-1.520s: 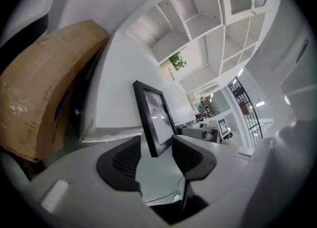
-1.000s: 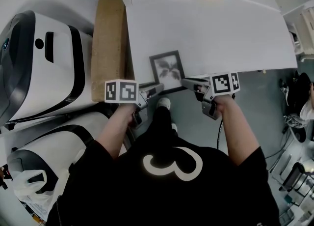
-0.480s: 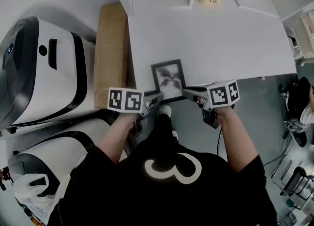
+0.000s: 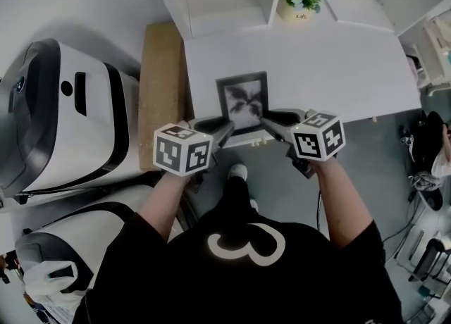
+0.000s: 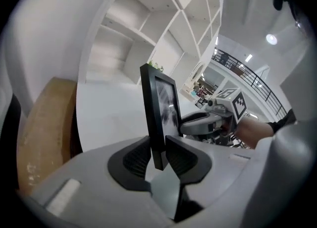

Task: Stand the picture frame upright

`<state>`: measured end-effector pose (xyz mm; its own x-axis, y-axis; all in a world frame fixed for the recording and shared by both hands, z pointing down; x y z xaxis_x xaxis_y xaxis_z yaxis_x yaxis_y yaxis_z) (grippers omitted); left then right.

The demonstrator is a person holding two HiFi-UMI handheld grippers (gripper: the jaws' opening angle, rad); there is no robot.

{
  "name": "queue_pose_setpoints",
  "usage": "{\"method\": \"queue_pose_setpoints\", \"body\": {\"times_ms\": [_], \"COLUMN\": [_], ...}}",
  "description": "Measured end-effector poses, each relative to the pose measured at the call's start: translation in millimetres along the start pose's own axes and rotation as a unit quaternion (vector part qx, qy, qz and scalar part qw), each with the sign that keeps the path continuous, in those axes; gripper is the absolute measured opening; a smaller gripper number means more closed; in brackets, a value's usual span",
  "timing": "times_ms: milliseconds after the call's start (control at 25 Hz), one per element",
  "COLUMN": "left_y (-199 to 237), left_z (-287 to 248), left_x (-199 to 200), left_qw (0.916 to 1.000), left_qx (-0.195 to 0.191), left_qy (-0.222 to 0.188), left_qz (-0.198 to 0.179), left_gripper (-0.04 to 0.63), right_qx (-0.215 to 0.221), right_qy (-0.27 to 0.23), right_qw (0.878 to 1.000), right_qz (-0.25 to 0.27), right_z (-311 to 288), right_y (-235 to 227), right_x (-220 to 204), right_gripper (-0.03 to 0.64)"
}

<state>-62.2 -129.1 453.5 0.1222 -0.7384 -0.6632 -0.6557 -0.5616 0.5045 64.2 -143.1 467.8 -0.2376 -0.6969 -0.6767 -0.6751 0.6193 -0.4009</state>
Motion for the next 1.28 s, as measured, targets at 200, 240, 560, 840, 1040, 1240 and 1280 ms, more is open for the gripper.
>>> {"method": "queue_pose_setpoints", "body": {"times_ms": [200,240,560,840,1040,1240,1280], "left_y": [7.3,9.5,34.9,64.8,86.7,104.7,107.4], "left_z": [4.8,4.5,-10.0,-41.6,-61.9,-75.1,-77.0], "left_x": [42.8,50.2,90.7,99.5,98.3,93.2,91.9], "left_qw": [0.9953,0.9936,0.9744,0.9514,0.9475,0.9503,0.9506], "left_qx": [0.029,0.034,0.063,0.093,0.106,0.113,0.115], "left_qy": [-0.037,-0.043,-0.086,-0.073,-0.052,-0.037,-0.034], "left_qz": [-0.084,-0.099,-0.198,-0.284,-0.297,-0.288,-0.286], "left_gripper": [0.098,0.098,0.095,0.094,0.093,0.092,0.094], "right_qx": [-0.047,-0.056,-0.127,-0.175,-0.189,-0.201,-0.202], "right_qy": [-0.047,-0.054,-0.098,-0.092,-0.081,-0.068,-0.066], "right_qw": [0.996,0.995,0.975,0.962,0.963,0.960,0.960], "right_qz": [0.060,0.070,0.154,0.186,0.174,0.181,0.183], "right_z": [0.1,-0.6,-16.1,-47.8,-68.2,-85.0,-87.4], "right_y": [-6.6,-8.8,-33.8,-70.6,-86.1,-96.8,-98.0], "right_x": [43.4,51.0,95.0,97.7,95.7,92.3,91.5], "right_gripper": [0.097,0.097,0.097,0.095,0.094,0.094,0.093]}}
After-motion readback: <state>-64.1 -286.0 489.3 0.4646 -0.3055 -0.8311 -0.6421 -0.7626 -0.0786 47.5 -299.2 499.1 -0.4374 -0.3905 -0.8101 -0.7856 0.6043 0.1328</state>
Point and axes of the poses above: the fingertips, and each gripper's own axes: z backward along the fingers, y to its left, x out of its top, the point moved 3 cm from there along z, backward along the fingers, and after that the axes turned 5 degrees about -x, right-handed, at the moved point
